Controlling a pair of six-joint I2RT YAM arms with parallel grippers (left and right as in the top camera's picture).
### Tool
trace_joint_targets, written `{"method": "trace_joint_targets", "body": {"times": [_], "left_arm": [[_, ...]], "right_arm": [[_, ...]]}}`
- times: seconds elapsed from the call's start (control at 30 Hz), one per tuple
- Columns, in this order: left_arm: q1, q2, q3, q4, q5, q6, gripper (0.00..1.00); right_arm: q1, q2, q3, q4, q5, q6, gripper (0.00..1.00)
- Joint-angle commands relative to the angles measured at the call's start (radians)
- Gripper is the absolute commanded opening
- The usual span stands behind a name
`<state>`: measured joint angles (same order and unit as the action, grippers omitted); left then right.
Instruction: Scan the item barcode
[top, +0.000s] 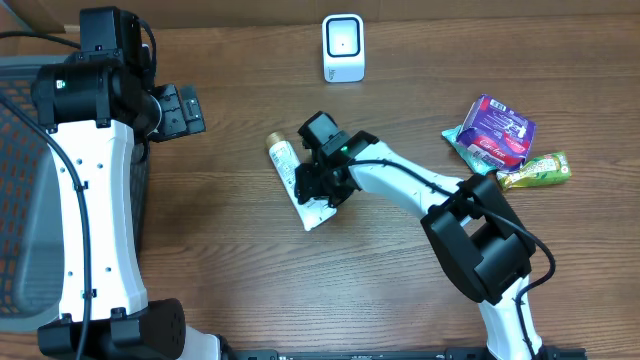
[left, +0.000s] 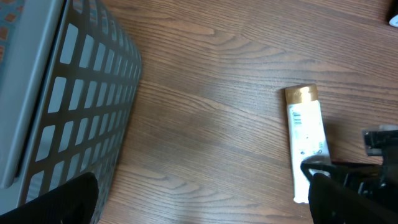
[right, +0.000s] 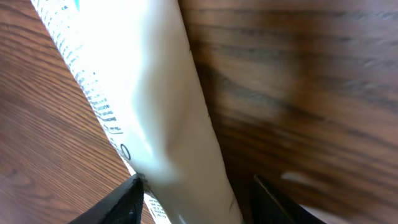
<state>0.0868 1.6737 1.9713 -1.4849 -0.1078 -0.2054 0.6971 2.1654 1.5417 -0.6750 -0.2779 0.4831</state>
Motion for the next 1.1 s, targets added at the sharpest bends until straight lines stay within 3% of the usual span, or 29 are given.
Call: {"method": "trace_joint_targets", "body": {"times": [0.0, 0.17, 0.43, 0.67, 0.83, 1.07], "left_arm": [[-0.002, 0.0, 0.0, 0.001, 0.001, 0.019, 1.0], [-0.002, 0.0, 0.0, 0.001, 0.002, 0.019, 1.0], [-0.002, 0.0, 0.0, 0.001, 0.001, 0.019, 1.0], [-0.002, 0.0, 0.0, 0.001, 0.002, 0.019, 1.0], [-0.002, 0.0, 0.0, 0.001, 0.001, 0.019, 1.0], [-0.002, 0.0, 0.0, 0.001, 0.001, 0.019, 1.0]], "right_arm": [[-0.014, -0.016, 0.002, -0.007, -0.014, -0.183, 0.56], [-0.011, -0.014, 0.002, -0.004, -0.069, -0.298, 0.56], [-0.011, -0.013, 0.0, -0.012, -0.109, -0.302, 0.55], [-0.028, -0.013, 0.001, -0.008, -0.188, -0.301, 0.37], [-0.066, -0.013, 0.001, -0.009, -0.261, -0.301, 0.13], [-0.158, -0.049, 0.003, -0.028, -0.365, -0.301, 0.04]]}}
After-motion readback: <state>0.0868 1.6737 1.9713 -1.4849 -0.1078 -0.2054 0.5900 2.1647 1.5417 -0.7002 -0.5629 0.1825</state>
